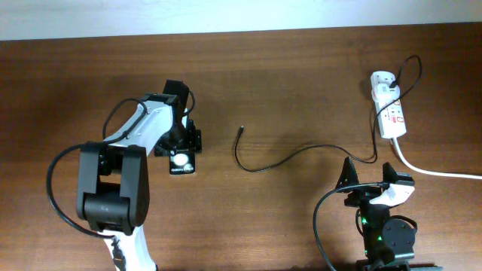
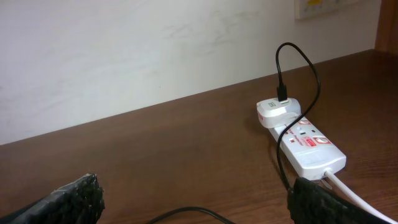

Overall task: Plug charger to phone and switch on socket
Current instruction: 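Close the left gripper on the phone's sides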

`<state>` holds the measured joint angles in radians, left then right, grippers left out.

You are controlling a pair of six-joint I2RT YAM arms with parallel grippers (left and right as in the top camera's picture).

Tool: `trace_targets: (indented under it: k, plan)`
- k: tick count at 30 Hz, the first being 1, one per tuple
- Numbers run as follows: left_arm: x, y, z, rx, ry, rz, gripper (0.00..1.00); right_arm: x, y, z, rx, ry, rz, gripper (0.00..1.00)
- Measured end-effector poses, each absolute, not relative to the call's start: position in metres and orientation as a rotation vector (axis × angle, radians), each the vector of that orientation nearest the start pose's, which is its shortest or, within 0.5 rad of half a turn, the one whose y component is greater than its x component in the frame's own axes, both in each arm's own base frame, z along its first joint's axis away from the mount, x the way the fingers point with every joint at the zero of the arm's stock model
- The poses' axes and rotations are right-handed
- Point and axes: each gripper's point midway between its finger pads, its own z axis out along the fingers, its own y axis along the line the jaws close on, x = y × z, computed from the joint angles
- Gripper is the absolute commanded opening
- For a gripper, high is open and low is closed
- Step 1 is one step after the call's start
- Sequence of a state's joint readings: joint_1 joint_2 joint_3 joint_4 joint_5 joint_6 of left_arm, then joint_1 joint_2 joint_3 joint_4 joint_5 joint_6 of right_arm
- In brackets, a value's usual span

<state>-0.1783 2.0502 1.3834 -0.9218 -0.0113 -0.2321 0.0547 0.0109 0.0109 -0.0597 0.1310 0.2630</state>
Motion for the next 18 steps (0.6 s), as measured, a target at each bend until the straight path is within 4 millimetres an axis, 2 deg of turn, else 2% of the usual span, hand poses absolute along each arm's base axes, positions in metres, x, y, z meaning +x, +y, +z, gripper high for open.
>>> trace_targets:
  k: [18]
  plan:
    - [0.373, -0.064, -0.001, -0.084, 3.108, 0.016, 0.78, 0.246, -0.009, 0.162, 0.269, 1.609, 0.137, 0.99]
